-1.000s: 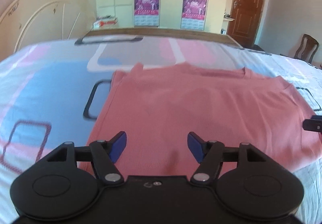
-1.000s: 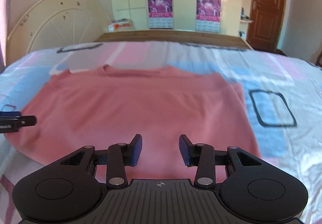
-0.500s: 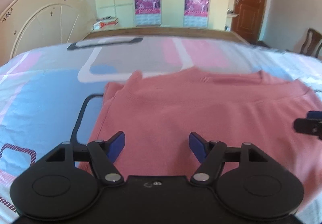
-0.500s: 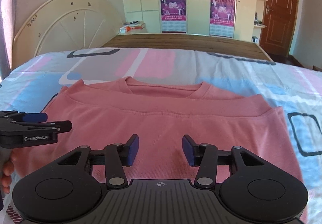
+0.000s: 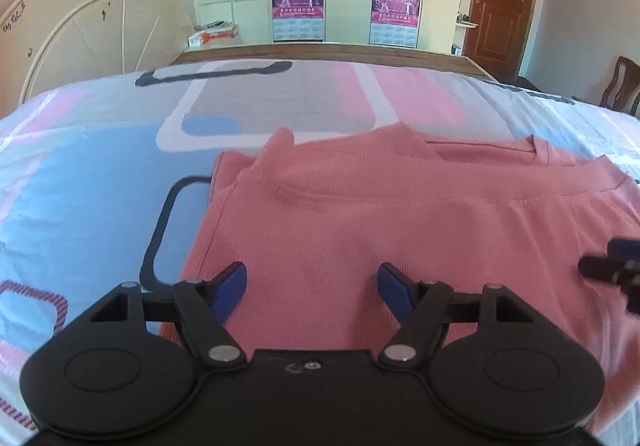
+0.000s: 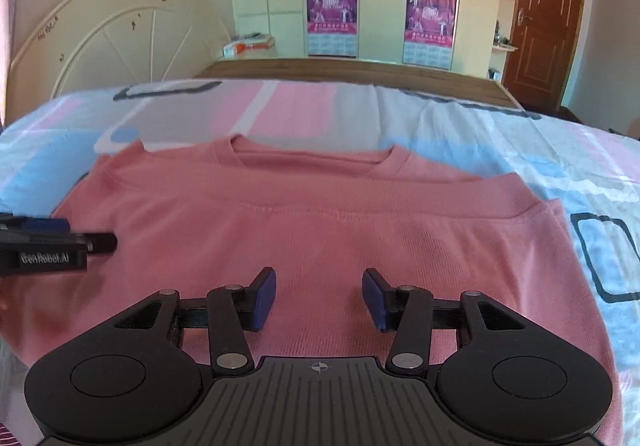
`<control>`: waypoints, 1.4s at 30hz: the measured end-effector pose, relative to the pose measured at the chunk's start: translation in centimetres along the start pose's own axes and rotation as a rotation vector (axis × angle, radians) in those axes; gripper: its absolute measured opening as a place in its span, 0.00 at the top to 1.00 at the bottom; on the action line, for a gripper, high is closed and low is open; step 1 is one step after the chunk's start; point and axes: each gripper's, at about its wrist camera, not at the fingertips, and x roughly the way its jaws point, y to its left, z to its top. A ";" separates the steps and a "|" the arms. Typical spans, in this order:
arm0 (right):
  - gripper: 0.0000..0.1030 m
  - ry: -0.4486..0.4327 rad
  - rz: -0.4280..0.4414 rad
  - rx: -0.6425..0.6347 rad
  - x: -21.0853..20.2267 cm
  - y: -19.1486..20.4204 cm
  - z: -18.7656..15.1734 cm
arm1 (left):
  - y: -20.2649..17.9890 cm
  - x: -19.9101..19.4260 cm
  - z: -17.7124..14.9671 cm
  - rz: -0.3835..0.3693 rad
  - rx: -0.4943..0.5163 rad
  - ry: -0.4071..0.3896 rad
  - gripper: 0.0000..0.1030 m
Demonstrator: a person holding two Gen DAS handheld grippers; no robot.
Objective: Fold small clothes
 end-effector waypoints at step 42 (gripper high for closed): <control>0.44 -0.007 0.050 0.027 -4.1 1.3 -2.2 | 5.5 -6.3 -9.4 -0.339 -0.629 0.131 0.36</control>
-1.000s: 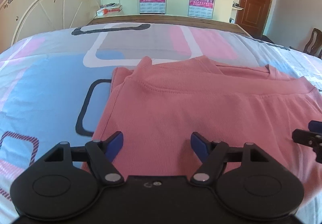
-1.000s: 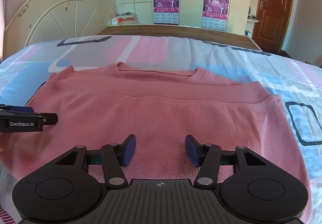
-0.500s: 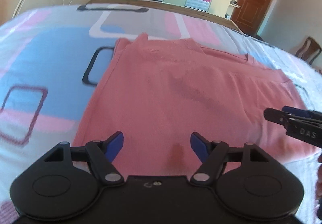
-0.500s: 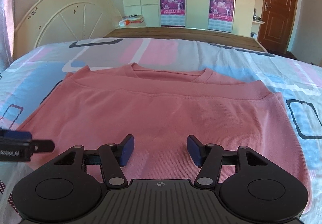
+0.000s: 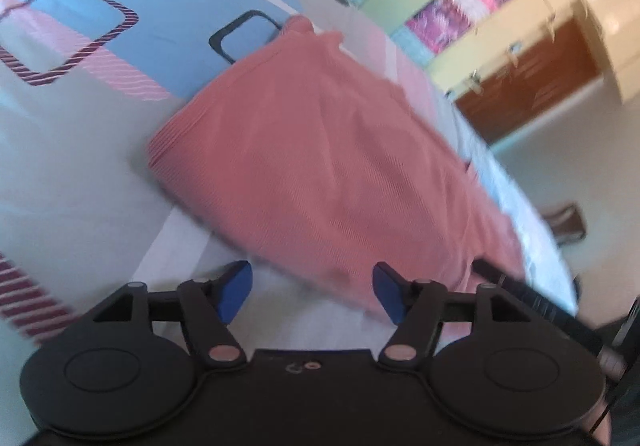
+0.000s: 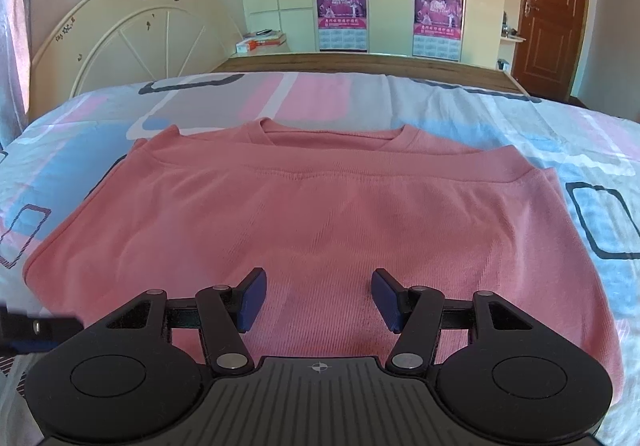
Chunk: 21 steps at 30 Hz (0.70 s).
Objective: Fold small clothes
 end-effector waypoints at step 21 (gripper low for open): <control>0.44 0.022 -0.120 -0.087 5.7 0.6 1.2 | 1.9 5.4 3.8 -0.108 -0.170 -0.212 0.88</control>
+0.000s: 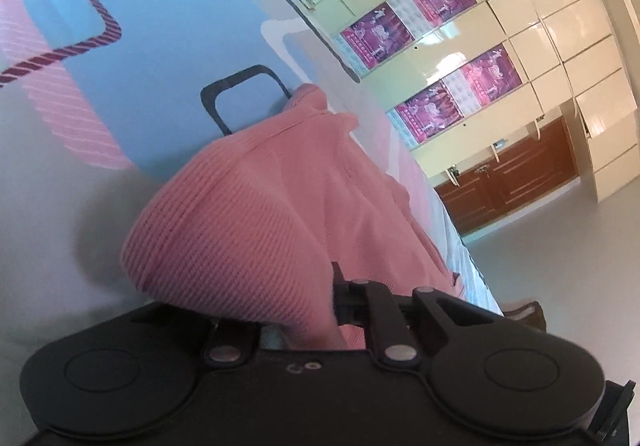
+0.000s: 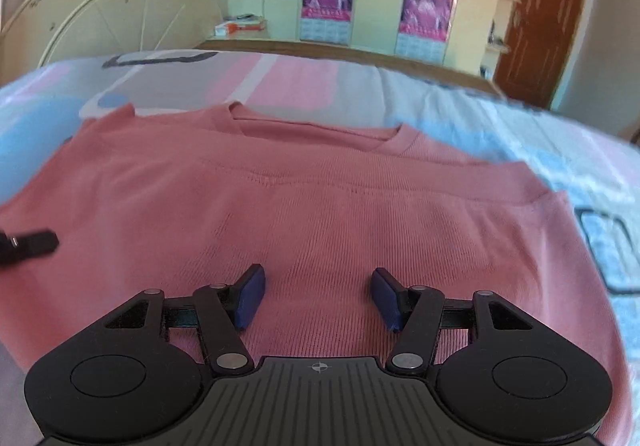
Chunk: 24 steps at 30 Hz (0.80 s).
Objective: Fold small clothes
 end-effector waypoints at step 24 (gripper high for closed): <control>0.43 -0.051 0.150 0.435 -6.9 -21.3 -2.9 | -25.9 5.1 -20.0 -0.128 1.026 0.237 0.87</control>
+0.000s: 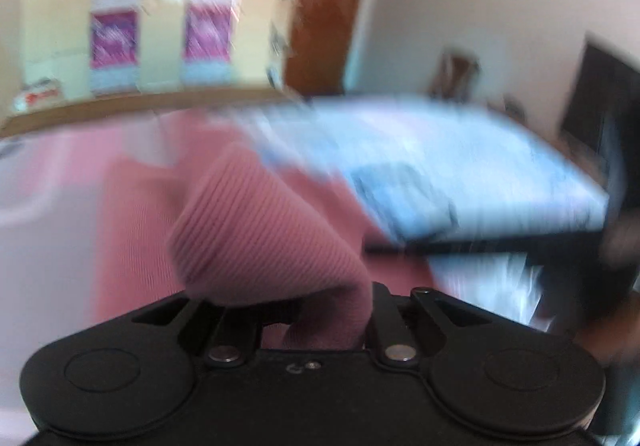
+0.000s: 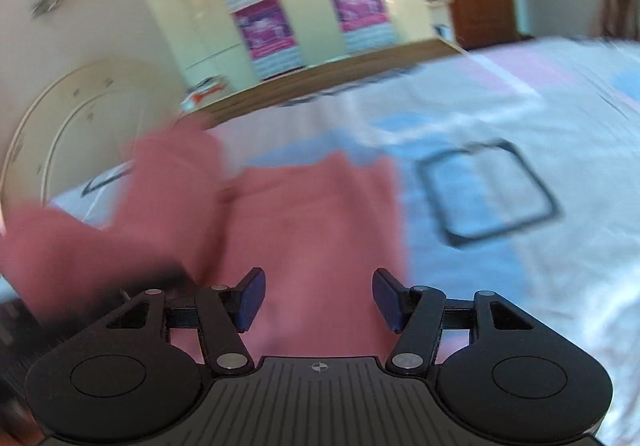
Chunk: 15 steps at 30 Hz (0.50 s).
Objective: Fold small clothes
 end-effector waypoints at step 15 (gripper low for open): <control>0.43 0.029 0.162 0.072 -1.9 -1.4 0.4 | 0.7 -6.5 -2.2 0.024 -0.017 -0.030 0.58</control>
